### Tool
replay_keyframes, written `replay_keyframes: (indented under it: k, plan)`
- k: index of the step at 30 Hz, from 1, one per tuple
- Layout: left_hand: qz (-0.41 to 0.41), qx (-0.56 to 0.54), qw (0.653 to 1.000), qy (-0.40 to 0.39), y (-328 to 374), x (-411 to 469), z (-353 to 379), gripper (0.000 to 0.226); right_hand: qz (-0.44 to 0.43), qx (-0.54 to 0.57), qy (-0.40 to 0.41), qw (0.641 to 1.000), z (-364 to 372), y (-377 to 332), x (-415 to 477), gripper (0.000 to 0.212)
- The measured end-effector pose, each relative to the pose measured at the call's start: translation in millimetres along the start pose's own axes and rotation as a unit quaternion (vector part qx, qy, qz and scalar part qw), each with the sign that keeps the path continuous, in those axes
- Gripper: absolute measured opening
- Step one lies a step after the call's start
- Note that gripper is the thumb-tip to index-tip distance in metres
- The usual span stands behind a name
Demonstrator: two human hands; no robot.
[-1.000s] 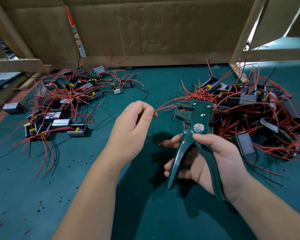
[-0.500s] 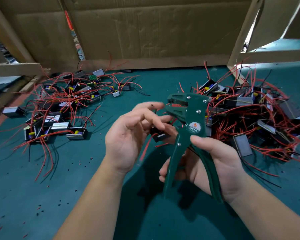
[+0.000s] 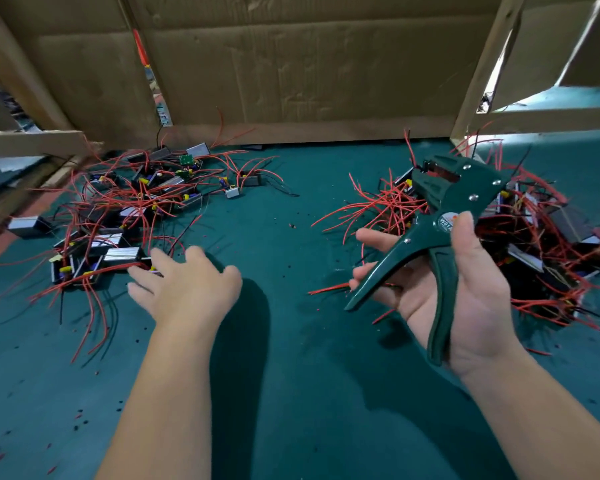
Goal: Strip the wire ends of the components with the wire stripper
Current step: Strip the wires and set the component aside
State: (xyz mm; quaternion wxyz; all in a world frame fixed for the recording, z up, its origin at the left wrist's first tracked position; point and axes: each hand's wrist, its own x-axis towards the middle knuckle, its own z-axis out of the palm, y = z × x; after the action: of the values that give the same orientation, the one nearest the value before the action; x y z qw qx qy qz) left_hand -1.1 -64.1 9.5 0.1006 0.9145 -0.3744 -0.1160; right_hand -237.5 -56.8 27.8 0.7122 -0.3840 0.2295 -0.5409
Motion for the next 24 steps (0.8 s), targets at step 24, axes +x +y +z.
replay_keyframes:
  k: [24]
  plan:
    - [0.264, -0.648, 0.71, -0.085, 28, -32, -9, 0.022, 0.138, -0.004, -0.091, 0.986, 6, 14, -8, 0.069]
